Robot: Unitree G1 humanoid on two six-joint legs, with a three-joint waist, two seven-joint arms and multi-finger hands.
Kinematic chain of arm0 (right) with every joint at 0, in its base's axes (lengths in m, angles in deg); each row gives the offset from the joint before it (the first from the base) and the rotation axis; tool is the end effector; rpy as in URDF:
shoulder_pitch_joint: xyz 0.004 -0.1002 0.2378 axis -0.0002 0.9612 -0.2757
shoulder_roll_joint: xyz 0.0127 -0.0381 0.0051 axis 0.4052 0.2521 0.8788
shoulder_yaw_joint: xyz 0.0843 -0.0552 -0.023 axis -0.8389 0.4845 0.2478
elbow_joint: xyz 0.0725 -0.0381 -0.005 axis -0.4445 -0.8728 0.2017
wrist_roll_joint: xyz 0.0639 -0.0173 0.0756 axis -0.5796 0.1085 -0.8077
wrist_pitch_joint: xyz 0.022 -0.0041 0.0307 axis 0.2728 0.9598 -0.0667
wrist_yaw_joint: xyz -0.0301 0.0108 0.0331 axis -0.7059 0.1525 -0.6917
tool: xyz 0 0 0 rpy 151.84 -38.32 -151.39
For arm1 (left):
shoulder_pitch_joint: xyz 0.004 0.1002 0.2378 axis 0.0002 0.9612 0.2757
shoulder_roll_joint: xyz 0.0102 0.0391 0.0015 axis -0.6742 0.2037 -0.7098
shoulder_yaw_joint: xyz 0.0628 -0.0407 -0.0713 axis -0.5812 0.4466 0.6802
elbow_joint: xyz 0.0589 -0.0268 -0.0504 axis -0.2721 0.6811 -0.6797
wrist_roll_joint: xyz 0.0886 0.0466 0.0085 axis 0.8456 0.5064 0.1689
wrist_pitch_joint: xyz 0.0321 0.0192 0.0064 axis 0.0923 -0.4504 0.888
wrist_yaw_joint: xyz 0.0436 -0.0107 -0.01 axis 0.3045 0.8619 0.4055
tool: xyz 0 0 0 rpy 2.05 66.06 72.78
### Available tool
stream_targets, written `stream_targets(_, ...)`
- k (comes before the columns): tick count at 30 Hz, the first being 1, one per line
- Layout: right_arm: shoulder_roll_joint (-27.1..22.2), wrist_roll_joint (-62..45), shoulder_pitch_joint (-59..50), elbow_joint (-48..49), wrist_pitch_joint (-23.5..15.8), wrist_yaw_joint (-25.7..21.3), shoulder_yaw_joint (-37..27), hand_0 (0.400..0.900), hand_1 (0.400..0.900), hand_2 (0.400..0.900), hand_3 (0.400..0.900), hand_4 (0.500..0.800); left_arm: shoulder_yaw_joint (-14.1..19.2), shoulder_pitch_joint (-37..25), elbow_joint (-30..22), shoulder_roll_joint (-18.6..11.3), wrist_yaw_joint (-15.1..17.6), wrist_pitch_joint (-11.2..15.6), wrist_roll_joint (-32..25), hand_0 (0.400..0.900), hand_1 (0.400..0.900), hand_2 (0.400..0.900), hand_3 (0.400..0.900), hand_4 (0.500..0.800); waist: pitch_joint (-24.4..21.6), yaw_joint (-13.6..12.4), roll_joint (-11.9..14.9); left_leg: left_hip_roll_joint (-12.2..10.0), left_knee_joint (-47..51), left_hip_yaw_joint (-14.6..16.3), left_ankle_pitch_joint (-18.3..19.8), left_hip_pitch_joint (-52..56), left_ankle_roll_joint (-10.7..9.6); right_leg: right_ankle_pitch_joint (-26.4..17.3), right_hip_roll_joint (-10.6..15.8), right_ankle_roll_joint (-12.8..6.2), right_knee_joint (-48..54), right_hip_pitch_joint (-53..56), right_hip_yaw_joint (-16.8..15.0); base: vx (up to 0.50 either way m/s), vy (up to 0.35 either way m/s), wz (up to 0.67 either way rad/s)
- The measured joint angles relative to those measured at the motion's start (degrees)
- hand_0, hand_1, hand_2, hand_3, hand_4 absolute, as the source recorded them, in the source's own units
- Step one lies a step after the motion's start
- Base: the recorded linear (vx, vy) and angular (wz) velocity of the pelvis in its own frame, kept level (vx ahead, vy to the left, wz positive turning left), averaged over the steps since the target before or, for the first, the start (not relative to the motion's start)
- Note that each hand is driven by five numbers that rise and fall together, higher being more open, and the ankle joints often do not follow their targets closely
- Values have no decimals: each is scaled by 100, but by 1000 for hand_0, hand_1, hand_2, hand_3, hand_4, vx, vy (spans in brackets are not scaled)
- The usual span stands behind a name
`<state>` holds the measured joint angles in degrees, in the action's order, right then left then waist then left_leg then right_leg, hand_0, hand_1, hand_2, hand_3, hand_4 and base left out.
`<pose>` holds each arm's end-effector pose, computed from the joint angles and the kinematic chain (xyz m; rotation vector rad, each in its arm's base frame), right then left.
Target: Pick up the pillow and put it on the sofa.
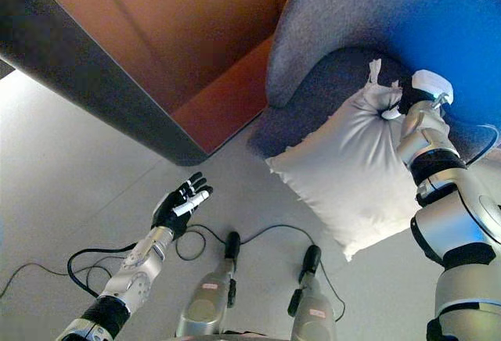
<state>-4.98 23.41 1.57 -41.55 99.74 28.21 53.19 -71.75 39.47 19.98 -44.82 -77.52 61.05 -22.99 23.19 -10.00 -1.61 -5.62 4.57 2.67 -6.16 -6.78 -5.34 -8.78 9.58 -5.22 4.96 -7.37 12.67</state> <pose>0.3442 -0.2883 0.1974 -1.2822 0.3325 -0.4603 0.2121 0.2018 -0.0080 -0.2649 0.2580 -0.0240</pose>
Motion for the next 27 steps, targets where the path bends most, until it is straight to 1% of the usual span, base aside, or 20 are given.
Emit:
stream_targets(4, -1, 45, -126, -13, 128, -256, -1, 900, 900, 900, 900, 800, -30, -70, -15, -9, 36, 0, -16, 900, 900, 900, 900, 800, 28, -6, -4, 6, 0, 4, 0, 2, 0, 0, 9, 0, 0, 0, 22, 1, 3, 2)
stream_targets(10, -143, 215, -607, -155, 112, -674, -2, 900, 900, 900, 900, 800, -32, -91, -15, -41, 23, 0, -158, 900, 900, 900, 900, 800, 28, -29, -4, 7, 0, 3, -4, 21, -4, 0, 7, 0, 0, 17, 23, 0, 0, 0)
stream_targets(14, -270, 277, -704, -172, 111, -728, -6, 900, 900, 900, 900, 800, -33, -98, -17, -41, 23, 0, -169, 900, 900, 900, 900, 800, 28, -80, -3, 8, 0, 2, -5, 66, -4, 0, 7, 1, -1, 60, 25, 0, 0, 0)
stream_targets(24, -277, 273, -703, -170, 52, -828, -39, 900, 900, 900, 900, 800, -31, -89, -77, -45, 22, -6, -170, 900, 900, 900, 900, 800, 26, -101, 1, 8, 0, 2, -9, 144, -5, -3, 8, -3, -2, 140, 23, 25, 7, 1)
stream_targets(27, -276, 255, -664, -167, -83, -827, -279, 900, 900, 900, 900, 800, -31, -80, -167, -45, 14, -17, -171, 900, 900, 900, 900, 800, 25, -103, 1, 10, 0, 1, -9, 192, -5, -3, 9, -3, -2, 190, 27, 50, -6, 4)
